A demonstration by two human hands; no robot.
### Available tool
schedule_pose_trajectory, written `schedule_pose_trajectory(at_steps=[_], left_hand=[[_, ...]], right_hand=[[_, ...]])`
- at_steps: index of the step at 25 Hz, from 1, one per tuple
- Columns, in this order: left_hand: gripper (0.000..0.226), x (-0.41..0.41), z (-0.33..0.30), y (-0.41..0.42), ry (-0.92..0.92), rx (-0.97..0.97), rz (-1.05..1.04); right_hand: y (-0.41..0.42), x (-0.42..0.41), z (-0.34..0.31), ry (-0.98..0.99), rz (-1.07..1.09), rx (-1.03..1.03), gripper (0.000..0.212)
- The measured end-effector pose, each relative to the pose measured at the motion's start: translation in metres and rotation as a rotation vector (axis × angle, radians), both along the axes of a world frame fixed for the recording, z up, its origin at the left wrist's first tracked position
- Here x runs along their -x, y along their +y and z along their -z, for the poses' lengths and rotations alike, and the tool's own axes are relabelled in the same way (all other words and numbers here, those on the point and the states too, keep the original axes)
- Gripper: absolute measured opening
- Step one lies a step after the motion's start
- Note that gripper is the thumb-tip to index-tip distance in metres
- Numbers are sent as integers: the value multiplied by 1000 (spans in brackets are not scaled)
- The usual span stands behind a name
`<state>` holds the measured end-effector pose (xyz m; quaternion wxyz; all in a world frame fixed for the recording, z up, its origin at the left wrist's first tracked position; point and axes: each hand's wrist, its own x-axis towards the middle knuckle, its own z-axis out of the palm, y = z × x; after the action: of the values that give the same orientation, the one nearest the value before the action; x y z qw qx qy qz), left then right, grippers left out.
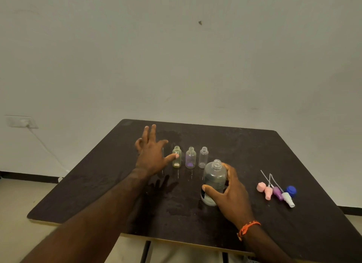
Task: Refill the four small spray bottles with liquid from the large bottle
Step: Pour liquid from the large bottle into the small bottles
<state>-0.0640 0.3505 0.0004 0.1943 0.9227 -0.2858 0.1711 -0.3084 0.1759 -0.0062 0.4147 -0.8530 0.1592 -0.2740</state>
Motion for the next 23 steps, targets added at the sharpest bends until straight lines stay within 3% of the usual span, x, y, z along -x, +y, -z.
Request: schedule_pose_trajectory(at_steps=[5, 11, 16, 20, 23], left_hand=[[56, 0, -4, -26, 43, -181, 11], [52, 27, -14, -19, 47, -210, 100], [51, 73, -7, 11, 226, -49, 164], [36, 104, -1, 24, 328, 74, 176], [45, 119, 13, 24, 359, 135, 192]], right_hand=[[-3, -2, 2, 10, -11, -15, 78], [-2, -2, 2, -4, 1, -30, 75], [3, 2, -6, 15, -17, -54, 73], [9, 3, -16, 13, -20, -112, 73], [14, 3, -21, 3, -21, -91, 74]])
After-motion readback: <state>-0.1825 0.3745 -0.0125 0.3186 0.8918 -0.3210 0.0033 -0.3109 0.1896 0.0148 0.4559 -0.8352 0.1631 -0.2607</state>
